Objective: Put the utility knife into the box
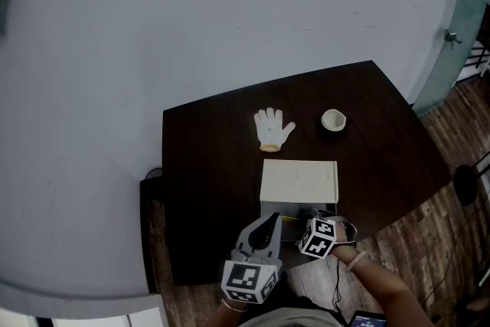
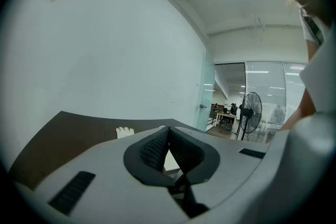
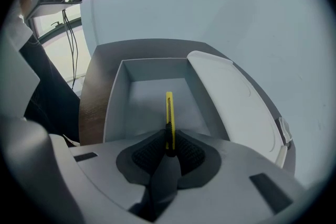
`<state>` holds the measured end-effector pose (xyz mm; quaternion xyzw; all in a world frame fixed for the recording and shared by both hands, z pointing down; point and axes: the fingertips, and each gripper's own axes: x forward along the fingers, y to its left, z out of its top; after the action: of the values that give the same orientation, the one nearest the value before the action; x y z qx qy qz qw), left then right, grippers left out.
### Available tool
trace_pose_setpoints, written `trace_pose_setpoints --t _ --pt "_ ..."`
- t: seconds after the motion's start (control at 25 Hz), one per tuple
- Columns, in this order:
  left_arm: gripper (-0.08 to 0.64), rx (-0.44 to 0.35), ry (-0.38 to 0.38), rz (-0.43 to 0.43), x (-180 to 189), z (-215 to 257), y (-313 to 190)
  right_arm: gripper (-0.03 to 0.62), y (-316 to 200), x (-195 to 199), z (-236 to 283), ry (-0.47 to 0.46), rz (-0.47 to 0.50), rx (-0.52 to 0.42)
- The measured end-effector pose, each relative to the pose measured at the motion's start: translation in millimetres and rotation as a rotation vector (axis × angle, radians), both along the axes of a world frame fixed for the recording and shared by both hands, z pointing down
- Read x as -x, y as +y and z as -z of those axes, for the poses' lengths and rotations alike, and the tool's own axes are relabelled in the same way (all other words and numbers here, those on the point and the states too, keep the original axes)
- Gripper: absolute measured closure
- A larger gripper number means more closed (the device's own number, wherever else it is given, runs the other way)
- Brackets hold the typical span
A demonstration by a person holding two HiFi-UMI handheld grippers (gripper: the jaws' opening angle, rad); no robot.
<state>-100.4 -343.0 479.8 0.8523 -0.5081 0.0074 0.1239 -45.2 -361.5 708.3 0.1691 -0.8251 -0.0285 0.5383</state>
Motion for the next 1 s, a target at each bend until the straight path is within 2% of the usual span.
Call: trace_pose_setpoints --t 0.6,1.0 --pt "0.541 0.017 0.007 0.011 4.4 -5.3 2.6 0.52 -2.7 1.0 -2.0 0.017 -0.018 0.048" --pt "0.541 0.019 -0.002 0.01 1.9 -6.1 8.2 0.494 -6.6 3.2 5.1 -0.046 -0.069 0.034"
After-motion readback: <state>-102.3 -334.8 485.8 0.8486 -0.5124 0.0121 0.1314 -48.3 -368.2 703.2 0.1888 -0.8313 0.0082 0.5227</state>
